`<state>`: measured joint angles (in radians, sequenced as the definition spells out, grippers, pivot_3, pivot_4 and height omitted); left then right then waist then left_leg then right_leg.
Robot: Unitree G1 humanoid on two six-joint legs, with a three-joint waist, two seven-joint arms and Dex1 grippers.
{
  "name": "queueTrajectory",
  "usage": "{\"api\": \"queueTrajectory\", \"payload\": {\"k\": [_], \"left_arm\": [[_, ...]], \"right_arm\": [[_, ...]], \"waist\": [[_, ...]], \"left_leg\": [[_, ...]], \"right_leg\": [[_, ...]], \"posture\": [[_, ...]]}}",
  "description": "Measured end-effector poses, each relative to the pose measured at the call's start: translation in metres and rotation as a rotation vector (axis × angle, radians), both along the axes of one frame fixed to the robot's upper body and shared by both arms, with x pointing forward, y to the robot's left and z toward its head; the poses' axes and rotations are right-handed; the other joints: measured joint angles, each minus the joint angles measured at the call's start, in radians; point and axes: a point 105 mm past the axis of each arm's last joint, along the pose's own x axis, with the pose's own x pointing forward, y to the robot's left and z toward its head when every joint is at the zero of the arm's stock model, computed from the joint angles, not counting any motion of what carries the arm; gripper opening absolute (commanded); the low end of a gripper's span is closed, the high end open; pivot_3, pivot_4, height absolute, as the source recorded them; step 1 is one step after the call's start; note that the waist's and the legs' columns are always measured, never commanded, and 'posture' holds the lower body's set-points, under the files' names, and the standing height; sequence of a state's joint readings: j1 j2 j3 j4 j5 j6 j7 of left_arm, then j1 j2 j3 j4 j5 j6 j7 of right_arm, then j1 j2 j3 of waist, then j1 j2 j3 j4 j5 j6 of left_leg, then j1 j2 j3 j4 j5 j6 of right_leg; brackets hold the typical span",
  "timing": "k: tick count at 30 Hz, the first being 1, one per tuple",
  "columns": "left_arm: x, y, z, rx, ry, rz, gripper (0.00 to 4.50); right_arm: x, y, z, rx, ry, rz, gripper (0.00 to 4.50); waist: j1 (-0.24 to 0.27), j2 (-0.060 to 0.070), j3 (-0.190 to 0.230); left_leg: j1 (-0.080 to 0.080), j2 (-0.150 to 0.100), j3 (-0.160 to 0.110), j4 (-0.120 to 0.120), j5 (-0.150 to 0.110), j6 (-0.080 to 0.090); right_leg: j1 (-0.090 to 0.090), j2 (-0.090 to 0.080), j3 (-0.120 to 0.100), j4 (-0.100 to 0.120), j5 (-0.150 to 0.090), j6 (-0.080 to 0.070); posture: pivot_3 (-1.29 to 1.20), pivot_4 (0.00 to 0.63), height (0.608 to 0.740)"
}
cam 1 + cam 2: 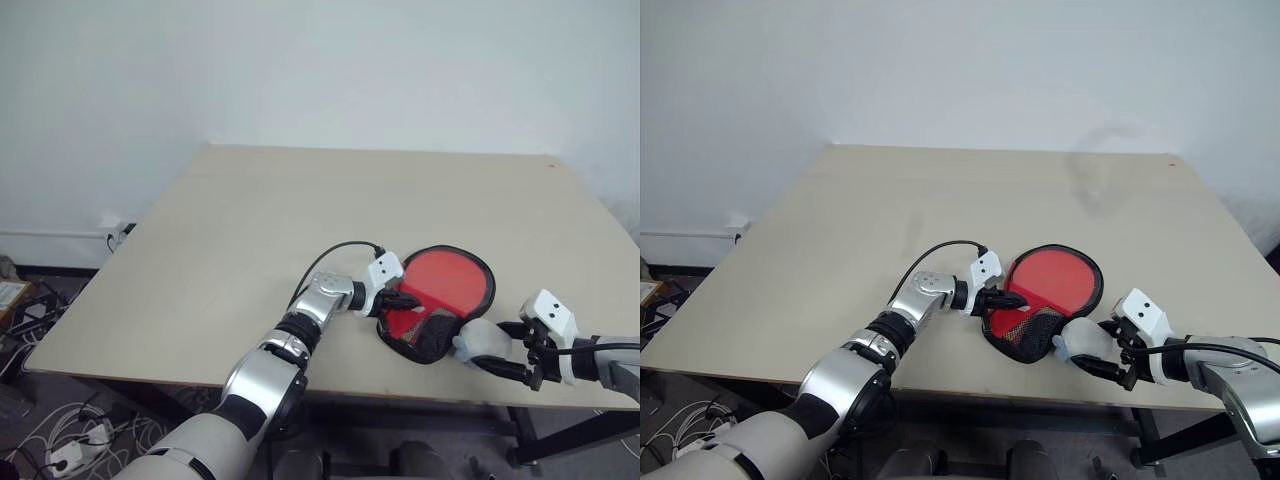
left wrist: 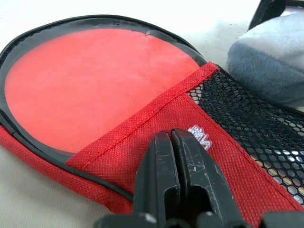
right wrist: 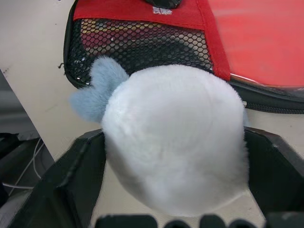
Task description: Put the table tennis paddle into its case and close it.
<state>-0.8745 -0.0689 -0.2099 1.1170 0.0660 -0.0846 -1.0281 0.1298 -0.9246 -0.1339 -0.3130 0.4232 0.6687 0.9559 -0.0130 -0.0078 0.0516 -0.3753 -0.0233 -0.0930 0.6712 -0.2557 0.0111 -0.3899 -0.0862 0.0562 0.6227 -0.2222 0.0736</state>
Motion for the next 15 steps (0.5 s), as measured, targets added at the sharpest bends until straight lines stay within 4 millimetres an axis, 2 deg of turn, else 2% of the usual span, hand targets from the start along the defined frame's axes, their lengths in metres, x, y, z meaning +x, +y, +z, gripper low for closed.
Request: {"api": "queueTrajectory", "payload": {"k": [9, 11, 15], "left_arm": [[0.001, -0.001, -0.001, 0.003, -0.005, 0.009, 0.0], [0.001, -0.001, -0.001, 0.004, -0.005, 0.009, 0.0], [0.0, -0.001, -0.002, 0.005, -0.003, 0.01, 0.0]], "right_arm": [[-0.011, 0.007, 0.002, 0.043, 0.021, 0.049, 1.12], [-0.013, 0.009, 0.006, 0.057, 0.011, 0.064, 0.76], [-0.016, 0.013, 0.011, 0.084, -0.001, 0.093, 0.36]], "waist": [[0.001, 0.0, 0.0], [0.006, 0.0, 0.0], [0.013, 0.0, 0.0]], "left_leg": [[0.0, 0.0, 0.0, 0.0, 0.0, 0.0], [0.0, 0.0, 0.0, 0.0, 0.0, 0.0], [0.0, 0.0, 0.0, 0.001, 0.0, 0.0]], "right_leg": [[0.0, 0.0, 0.0, 0.0, 0.0, 0.0], [0.0, 0.0, 0.0, 0.0, 0.0, 0.0], [0.0, 0.0, 0.0, 0.0, 0.0, 0.0]], "posture": [[0.0, 0.0, 0.74], [0.0, 0.0, 0.74], [0.0, 0.0, 0.74]]}}
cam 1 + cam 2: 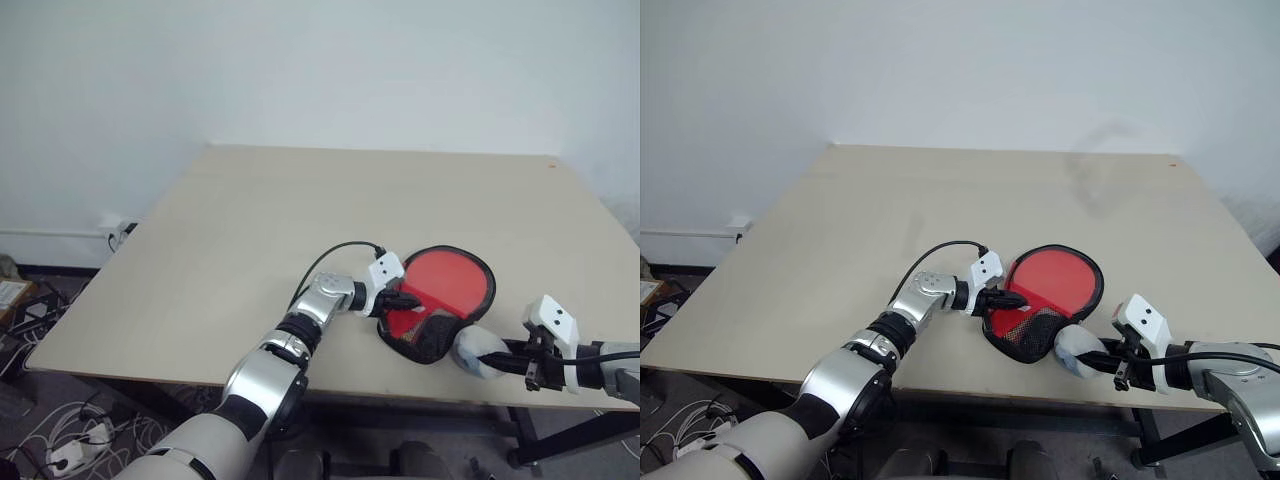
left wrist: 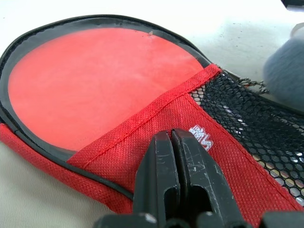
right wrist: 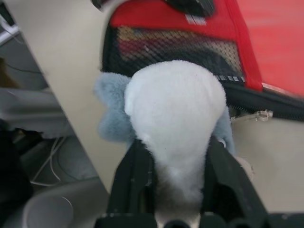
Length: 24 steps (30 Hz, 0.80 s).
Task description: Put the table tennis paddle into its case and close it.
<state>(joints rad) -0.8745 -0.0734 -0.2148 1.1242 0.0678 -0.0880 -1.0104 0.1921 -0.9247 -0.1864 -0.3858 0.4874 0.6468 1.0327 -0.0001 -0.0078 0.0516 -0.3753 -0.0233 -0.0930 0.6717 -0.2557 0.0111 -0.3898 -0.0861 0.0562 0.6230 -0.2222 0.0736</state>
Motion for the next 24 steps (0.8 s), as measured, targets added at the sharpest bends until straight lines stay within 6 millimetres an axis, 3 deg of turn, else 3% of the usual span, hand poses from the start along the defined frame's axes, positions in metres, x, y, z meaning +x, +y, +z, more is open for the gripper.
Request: {"api": "queueTrajectory", "payload": {"k": [24], "left_arm": [[0.0, -0.001, -0.001, 0.006, -0.005, 0.003, 0.0]], "right_arm": [[-0.038, 0.035, 0.005, 0.115, 0.078, 0.23, 0.23]], "waist": [[0.005, 0.0, 0.0]], "left_leg": [[0.0, 0.0, 0.0, 0.0, 0.0, 0.0]], "right_leg": [[0.0, 0.0, 0.0, 0.0, 0.0, 0.0]], "posture": [[0.0, 0.0, 0.74]]}}
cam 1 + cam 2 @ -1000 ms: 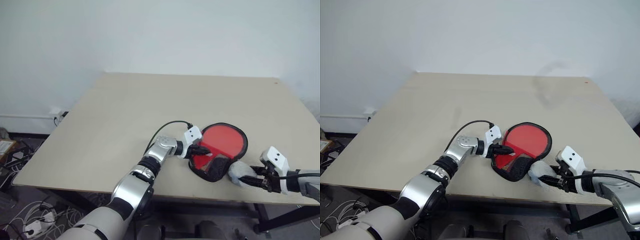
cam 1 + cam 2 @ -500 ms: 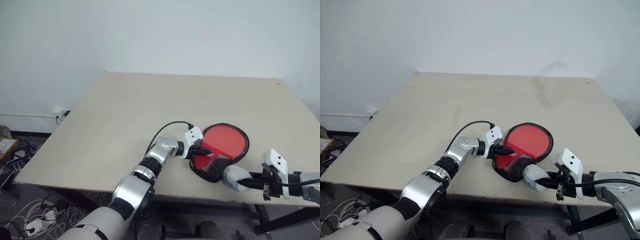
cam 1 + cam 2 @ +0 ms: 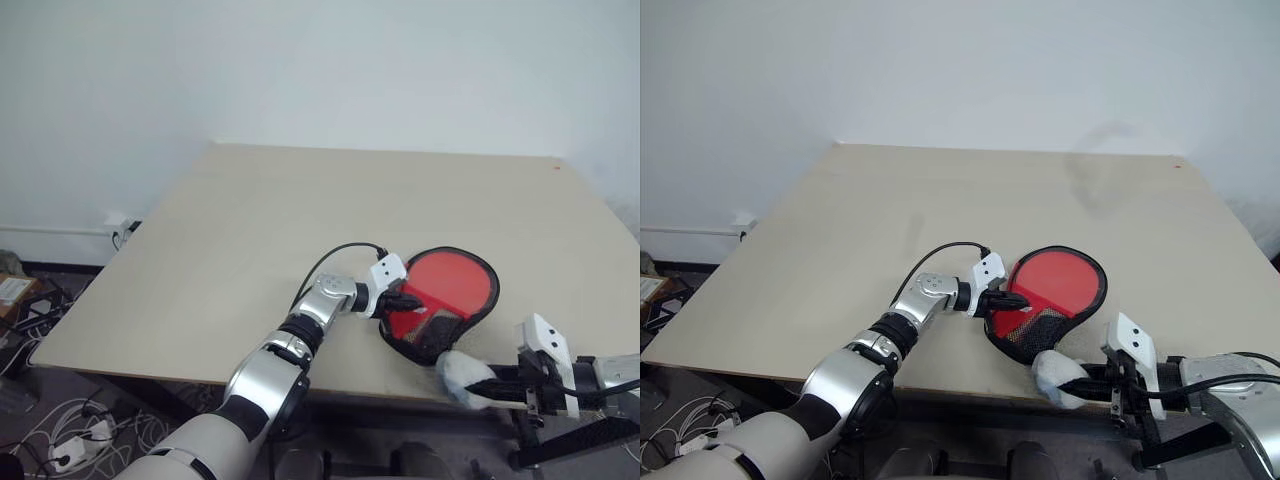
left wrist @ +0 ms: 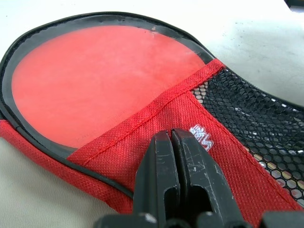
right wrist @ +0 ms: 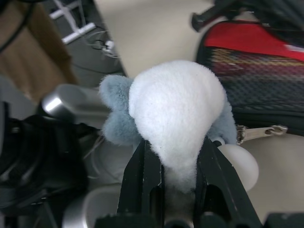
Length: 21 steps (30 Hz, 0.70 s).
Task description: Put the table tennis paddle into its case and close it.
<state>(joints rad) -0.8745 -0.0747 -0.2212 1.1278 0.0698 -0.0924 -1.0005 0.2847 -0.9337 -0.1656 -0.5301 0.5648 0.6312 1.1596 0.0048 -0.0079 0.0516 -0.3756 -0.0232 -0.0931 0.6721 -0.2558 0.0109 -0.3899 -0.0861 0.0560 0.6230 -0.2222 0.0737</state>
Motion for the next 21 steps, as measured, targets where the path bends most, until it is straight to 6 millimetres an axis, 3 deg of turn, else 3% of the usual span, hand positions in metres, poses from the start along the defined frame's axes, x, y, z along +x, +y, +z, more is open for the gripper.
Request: {"api": "queueTrajectory", "payload": {"k": [12, 17, 21], "left_arm": [[-0.001, -0.002, 0.0, 0.0, -0.001, 0.0, 0.0], [-0.001, -0.002, 0.0, 0.0, -0.001, 0.0, 0.0], [-0.001, -0.002, -0.001, 0.001, 0.0, 0.001, 0.0]], "right_arm": [[-0.006, 0.018, 0.006, 0.083, 0.011, 0.062, 0.22], [-0.009, 0.019, 0.0, 0.112, 0.032, 0.084, 0.22], [-0.009, 0.009, -0.016, 0.133, 0.058, 0.087, 0.22]], "waist": [[0.0, 0.0, 0.0], [0.0, -0.001, 0.0], [0.0, -0.001, 0.0]], "left_leg": [[0.0, 0.0, 0.0, 0.001, 0.0, 0.0], [0.0, 0.0, 0.0, 0.001, 0.0, 0.0], [0.0, 0.0, 0.0, 0.001, 0.0, 0.0]], "right_leg": [[0.0, 0.0, 0.0, 0.0, 0.0, 0.0], [0.0, 0.0, 0.0, 0.0, 0.0, 0.0], [0.001, 0.0, 0.0, 0.0, 0.0, 0.0]], "posture": [[0.0, 0.0, 0.74], [0.0, 0.0, 0.74], [0.0, 0.0, 0.74]]}}
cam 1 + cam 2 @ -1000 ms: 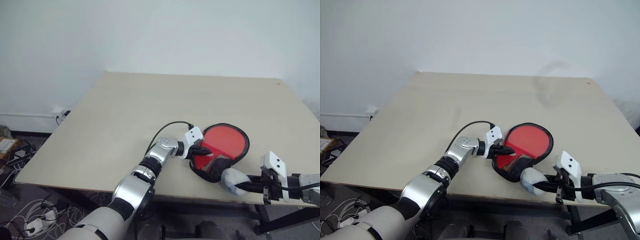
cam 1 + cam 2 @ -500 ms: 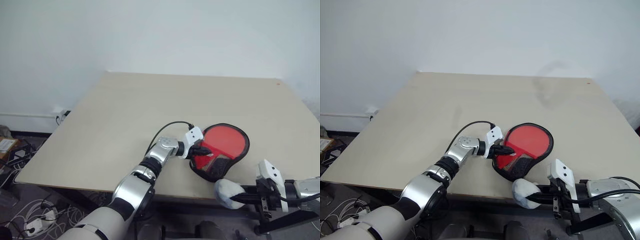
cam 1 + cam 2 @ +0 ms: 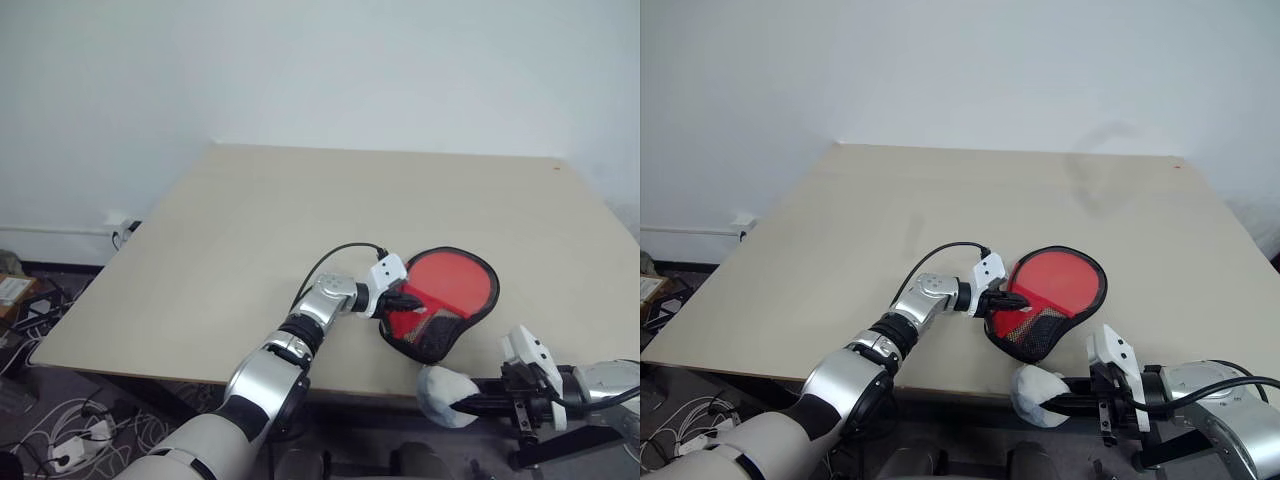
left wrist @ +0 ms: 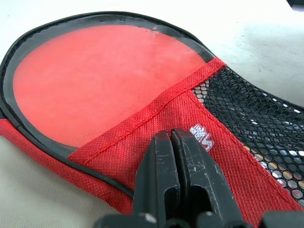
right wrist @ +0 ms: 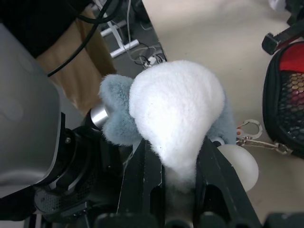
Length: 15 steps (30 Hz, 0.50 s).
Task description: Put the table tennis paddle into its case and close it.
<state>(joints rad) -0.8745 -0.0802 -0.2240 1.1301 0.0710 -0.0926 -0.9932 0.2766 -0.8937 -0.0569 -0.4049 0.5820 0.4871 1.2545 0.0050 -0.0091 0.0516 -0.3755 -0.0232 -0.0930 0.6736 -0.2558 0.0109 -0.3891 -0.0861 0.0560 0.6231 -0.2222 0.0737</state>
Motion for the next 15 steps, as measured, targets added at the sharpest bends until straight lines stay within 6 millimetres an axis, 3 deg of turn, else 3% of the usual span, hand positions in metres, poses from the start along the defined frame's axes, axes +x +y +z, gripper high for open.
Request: {"api": "queueTrajectory", "payload": {"k": [3, 6, 7, 15], "left_arm": [[0.0, 0.0, 0.0, 0.0, -0.001, 0.001, 0.0], [0.0, 0.0, 0.0, 0.001, -0.001, 0.002, 0.0], [0.0, 0.0, 0.0, 0.002, -0.001, 0.002, 0.0], [0.0, 0.0, -0.001, 0.001, 0.0, 0.001, 0.0]], "right_arm": [[0.002, -0.012, -0.016, -0.017, 0.015, -0.023, 0.22], [0.005, -0.018, -0.021, -0.023, -0.008, -0.022, 0.22], [0.004, -0.018, -0.021, -0.025, -0.015, -0.021, 0.93], [-0.003, -0.017, -0.02, -0.037, -0.027, -0.044, 3.11]], "waist": [[0.0, 0.0, 0.0], [0.0, 0.0, 0.0], [0.0, 0.0, 0.0], [-0.001, 0.0, 0.0]], "left_leg": [[0.0, 0.0, 0.001, 0.001, 0.0, 0.0], [0.0, 0.0, 0.001, 0.001, 0.0, 0.0], [0.0, 0.0, 0.0, 0.001, 0.0, 0.0], [0.0, 0.0, 0.001, 0.001, 0.0, 0.0]], "right_leg": [[0.0, 0.0, 0.0, 0.0, 0.0, 0.0], [0.0, 0.0, 0.0, 0.001, 0.0, 0.0], [0.0, 0.0, 0.0, 0.001, 0.0, 0.0], [0.0, 0.0, 0.0, 0.001, 0.0, 0.0]], "posture": [[0.0, 0.0, 0.74], [0.0, 0.0, 0.74], [0.0, 0.0, 0.74], [0.0, 0.0, 0.74]]}}
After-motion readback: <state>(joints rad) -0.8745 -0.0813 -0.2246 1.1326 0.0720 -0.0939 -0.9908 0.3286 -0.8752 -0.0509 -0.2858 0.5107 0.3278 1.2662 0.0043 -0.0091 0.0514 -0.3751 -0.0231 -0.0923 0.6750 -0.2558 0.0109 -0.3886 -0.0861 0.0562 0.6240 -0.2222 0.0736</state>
